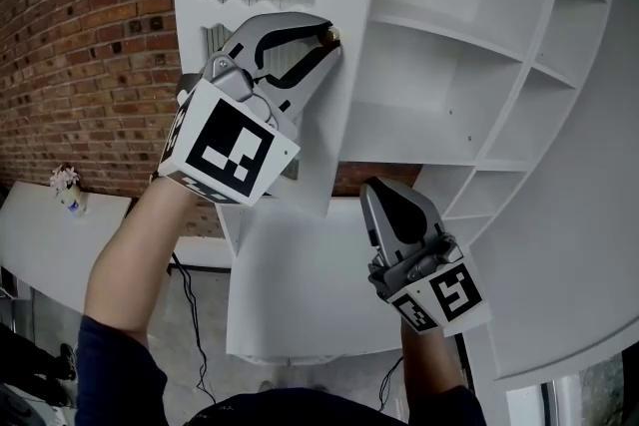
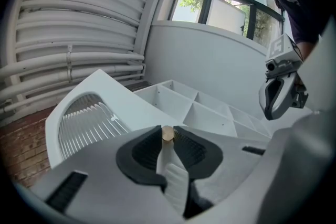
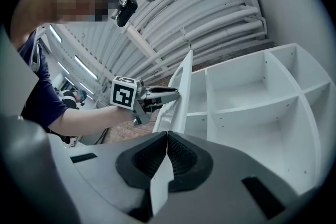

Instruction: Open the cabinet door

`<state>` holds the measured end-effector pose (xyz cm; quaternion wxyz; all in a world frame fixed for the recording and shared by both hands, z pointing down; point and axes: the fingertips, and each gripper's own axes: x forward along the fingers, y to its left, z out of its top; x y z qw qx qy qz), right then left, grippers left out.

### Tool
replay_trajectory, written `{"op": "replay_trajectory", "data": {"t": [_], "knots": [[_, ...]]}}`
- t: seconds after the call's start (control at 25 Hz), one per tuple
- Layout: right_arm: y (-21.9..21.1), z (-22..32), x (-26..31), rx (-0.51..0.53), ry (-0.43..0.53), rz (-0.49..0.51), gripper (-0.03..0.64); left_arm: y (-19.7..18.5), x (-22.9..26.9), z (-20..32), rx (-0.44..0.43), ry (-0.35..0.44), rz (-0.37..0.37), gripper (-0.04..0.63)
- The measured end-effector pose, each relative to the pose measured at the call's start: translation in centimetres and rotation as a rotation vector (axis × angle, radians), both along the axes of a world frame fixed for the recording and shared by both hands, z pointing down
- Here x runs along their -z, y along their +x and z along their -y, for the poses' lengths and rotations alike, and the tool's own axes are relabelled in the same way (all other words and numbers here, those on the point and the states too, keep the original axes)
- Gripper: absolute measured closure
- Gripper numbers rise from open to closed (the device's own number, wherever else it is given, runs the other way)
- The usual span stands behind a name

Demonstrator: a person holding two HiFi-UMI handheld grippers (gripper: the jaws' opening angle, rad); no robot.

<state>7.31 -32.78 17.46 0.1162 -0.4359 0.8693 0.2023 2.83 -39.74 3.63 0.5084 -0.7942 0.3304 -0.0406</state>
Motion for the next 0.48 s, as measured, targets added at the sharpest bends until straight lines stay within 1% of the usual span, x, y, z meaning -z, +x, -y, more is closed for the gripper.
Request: {"op": "replay_trajectory", "data": {"t": [0.28, 0.48], "knots": [[-1.9, -2.3, 0.1, 0.005, 0.007, -0.003, 0.594, -2.6, 0.2, -3.2, -0.032, -0.005, -0.008, 0.522], [-3.2, -3.4, 0.0, 0.015, 0.000, -0.002, 0.594, -5.0, 0.3, -5.7, -0.090, -0.006, -0.026, 0.522]]}}
